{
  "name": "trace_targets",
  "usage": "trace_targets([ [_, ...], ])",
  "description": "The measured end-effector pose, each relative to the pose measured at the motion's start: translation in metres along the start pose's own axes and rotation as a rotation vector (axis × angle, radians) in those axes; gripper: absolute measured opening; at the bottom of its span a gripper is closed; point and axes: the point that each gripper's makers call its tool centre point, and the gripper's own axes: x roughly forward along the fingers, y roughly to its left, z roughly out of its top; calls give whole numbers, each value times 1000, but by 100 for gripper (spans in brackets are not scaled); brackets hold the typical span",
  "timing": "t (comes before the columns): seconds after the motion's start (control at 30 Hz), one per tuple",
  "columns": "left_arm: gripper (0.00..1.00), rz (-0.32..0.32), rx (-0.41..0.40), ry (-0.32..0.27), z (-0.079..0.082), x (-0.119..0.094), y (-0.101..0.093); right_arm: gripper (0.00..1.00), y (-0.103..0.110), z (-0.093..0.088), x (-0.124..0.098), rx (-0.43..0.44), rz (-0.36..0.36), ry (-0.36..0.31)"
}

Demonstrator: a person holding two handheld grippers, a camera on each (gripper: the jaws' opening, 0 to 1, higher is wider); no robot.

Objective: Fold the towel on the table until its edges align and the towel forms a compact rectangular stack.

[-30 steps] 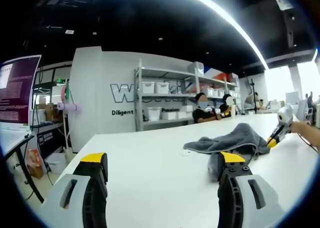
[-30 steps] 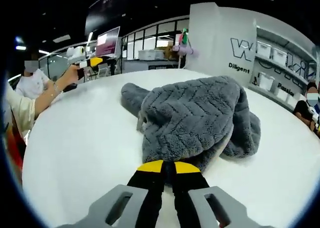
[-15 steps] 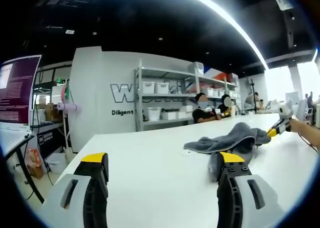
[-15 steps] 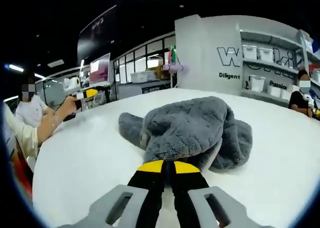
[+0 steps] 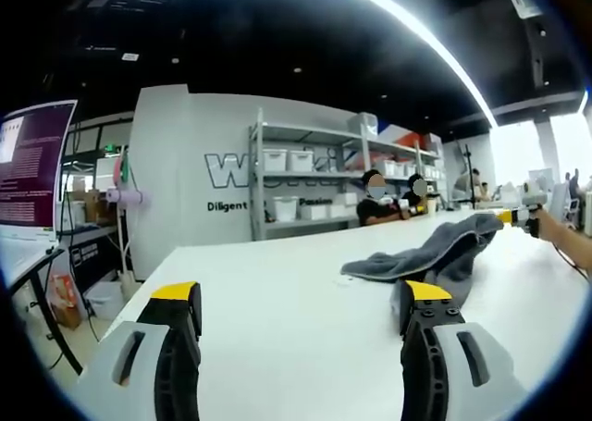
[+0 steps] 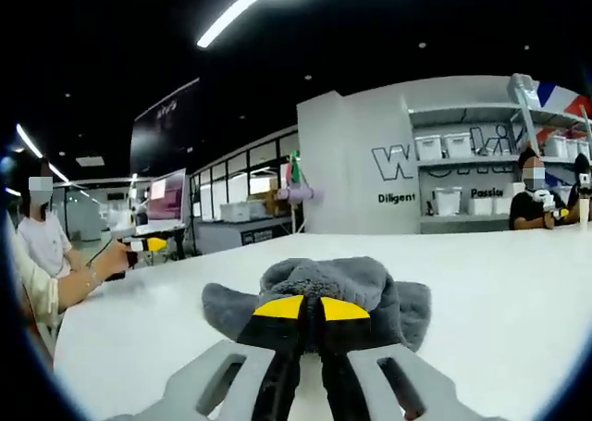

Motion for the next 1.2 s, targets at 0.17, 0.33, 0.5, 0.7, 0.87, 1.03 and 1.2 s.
trace_targets([
  [0.17,87,1,2,0,0,0,0,1,3,18,-4,-49,0,-81],
  [0.33,87,2,1,1,0,0,0,1,4,26,-6,-100,-16,-112],
  [0.5,87,4,3,4,-1,0,1,1,2,37,-9,-146,-34,-166],
  [0.7,87,5,4,7,-1,1,3,1,1,50,-14,-208,-48,-225],
  [0.87,87,7,5,9,-2,1,3,1,3,61,-17,-278,-62,-267],
  [1.03,87,7,5,13,-4,2,2,1,2,69,-21,-375,-100,-294],
  [1.2,86,8,8,16,-5,2,3,1,5,78,-25,-464,-131,-318],
])
